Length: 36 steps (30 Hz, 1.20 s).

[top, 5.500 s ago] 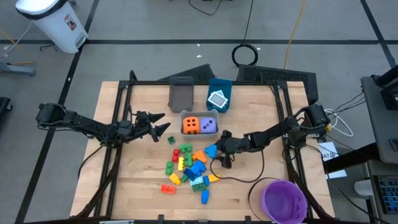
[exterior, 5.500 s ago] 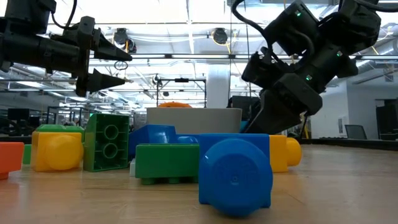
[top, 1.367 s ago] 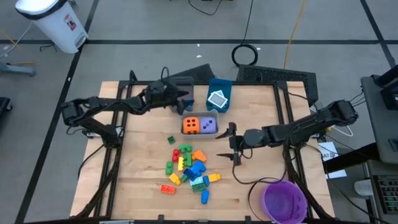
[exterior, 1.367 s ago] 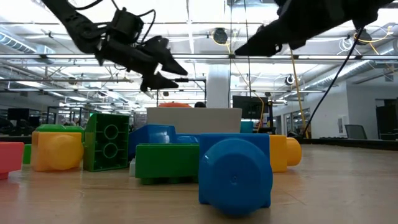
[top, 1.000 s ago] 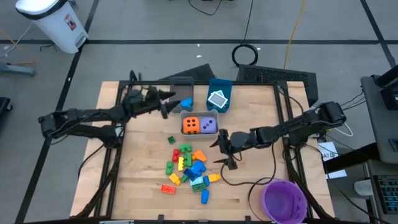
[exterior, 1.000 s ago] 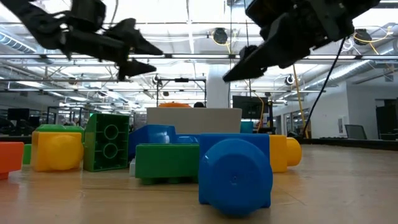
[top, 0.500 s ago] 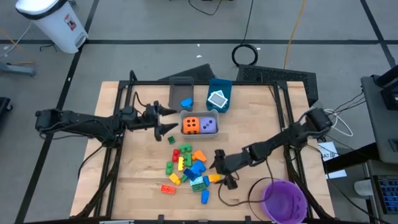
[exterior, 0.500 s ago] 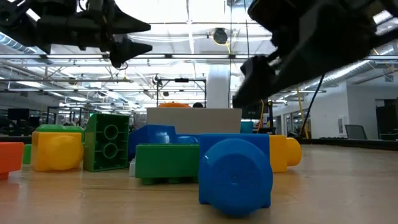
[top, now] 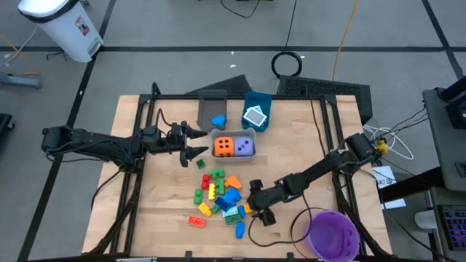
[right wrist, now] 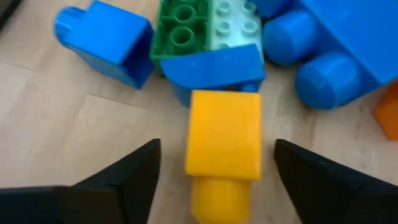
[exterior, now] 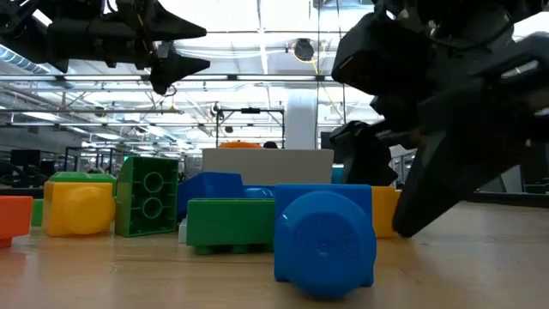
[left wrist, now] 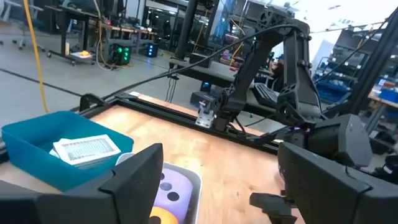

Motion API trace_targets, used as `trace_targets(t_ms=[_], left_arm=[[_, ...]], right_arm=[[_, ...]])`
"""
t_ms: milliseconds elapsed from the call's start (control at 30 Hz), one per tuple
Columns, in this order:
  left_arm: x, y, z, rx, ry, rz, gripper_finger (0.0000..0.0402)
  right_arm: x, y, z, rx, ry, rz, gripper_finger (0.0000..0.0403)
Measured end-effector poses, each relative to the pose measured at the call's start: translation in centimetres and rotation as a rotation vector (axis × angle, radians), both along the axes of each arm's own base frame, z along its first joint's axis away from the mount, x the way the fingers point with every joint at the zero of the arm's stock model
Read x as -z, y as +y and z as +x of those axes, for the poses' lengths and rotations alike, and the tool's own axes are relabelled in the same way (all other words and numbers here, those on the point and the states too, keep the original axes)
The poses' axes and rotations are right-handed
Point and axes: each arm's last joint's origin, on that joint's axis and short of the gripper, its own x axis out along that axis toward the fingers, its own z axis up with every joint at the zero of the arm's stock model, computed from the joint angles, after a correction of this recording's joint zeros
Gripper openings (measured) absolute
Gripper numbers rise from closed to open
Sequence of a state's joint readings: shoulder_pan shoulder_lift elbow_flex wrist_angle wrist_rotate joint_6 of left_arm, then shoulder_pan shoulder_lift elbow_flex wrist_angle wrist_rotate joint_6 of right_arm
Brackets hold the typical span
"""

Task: Pick & Place Toys
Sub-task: Put the right yellow game piece into the black bin

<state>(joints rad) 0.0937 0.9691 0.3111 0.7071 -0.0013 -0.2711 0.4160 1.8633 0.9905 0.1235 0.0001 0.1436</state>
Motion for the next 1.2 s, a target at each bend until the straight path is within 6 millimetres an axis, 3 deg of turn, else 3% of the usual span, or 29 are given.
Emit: trace_targets(t_ms=[233, 400, 700, 933, 1200], left_arm=[[0.0, 0.0, 0.0, 0.0, 0.0, -0.005, 0.0329], [-0.2, 0.0, 0.0, -0.002, -0.021, 0.02, 0.0321], [-1.1, 0.0, -0.1, -0.006, -0.113, 0.051, 0.0329], [-1.2, 0.0, -0.1, -0.011, -0.12, 0.034, 0.0333], [-0.7, 0.0, 0.3, -0.002, -0.1, -0.031, 0.0333]], right_arm=[[-0.1, -0.1, 0.0, -0.02, -0.011, -0.02, 0.0166], [-2.2, -0.6, -0.6, -0.027, -0.02, -0.031, 0.0091], [-7.8, -2.7, -3.7, 0.117, -0.103, -0.11, 0.0091], [-8.3, -3.8, -6.1, 0.155, -0.212, -0.086, 0.0096], [-9.3, -5.0, -6.2, 0.189, -0.344, -0.038, 0.0095]])
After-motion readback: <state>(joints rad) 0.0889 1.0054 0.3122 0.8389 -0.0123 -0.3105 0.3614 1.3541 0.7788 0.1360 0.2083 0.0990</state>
